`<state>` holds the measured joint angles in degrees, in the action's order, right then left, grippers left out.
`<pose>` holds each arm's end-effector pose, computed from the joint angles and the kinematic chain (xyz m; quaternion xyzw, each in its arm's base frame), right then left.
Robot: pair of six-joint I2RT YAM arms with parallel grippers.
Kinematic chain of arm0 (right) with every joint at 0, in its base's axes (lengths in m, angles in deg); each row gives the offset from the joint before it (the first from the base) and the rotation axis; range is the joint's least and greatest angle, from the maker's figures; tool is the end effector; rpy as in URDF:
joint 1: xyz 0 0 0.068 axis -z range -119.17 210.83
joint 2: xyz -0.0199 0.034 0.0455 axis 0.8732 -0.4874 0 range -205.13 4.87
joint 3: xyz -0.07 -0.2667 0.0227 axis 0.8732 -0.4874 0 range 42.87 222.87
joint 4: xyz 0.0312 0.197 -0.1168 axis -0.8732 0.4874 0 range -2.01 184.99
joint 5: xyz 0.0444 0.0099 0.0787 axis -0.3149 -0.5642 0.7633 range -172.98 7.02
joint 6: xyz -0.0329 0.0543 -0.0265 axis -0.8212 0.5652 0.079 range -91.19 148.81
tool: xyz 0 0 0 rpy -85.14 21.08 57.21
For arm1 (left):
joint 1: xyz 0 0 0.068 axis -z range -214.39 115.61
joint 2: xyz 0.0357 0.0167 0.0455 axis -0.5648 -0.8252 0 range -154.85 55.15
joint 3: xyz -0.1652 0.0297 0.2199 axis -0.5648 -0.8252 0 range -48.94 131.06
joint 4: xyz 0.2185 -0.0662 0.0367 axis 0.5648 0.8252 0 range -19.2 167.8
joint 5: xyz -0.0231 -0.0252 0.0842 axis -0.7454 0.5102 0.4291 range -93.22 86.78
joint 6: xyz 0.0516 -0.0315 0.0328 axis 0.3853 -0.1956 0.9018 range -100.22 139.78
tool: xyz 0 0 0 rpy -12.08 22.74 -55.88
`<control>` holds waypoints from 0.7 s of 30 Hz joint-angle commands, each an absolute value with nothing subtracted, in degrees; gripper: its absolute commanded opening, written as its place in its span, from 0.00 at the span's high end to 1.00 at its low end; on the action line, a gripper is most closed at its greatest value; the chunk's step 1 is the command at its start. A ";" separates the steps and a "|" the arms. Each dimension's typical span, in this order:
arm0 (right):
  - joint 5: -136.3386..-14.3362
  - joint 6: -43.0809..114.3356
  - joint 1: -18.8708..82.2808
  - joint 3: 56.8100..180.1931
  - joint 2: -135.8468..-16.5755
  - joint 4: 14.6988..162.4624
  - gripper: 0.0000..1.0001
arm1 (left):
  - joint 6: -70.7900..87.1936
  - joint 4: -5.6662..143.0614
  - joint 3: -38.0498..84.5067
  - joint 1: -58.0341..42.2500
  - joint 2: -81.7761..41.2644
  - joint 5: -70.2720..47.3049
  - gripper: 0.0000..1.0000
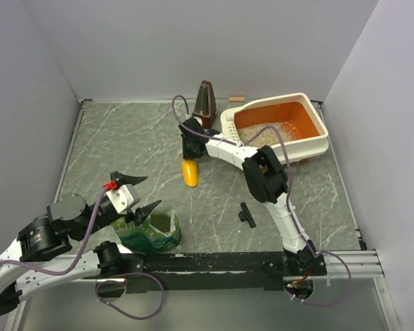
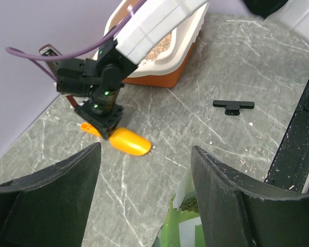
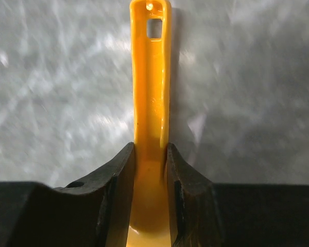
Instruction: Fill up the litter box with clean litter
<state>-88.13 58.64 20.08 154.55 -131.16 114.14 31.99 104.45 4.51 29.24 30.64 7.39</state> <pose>0.3922 0.3312 0.1669 -0.0744 0.9374 0.1604 0.3000 0.0365 -0.0503 0.3695 0.4007 0.6163 -0.2313 0.6373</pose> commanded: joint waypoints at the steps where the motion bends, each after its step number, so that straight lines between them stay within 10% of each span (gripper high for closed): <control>1: -91.23 53.78 20.14 143.78 -122.24 114.89 1.00 | 28.58 101.04 6.95 29.50 28.00 9.16 0.25; 21: -61.65 51.84 29.71 107.47 -66.34 69.90 1.00 | 7.58 88.74 20.93 28.80 7.61 13.14 0.19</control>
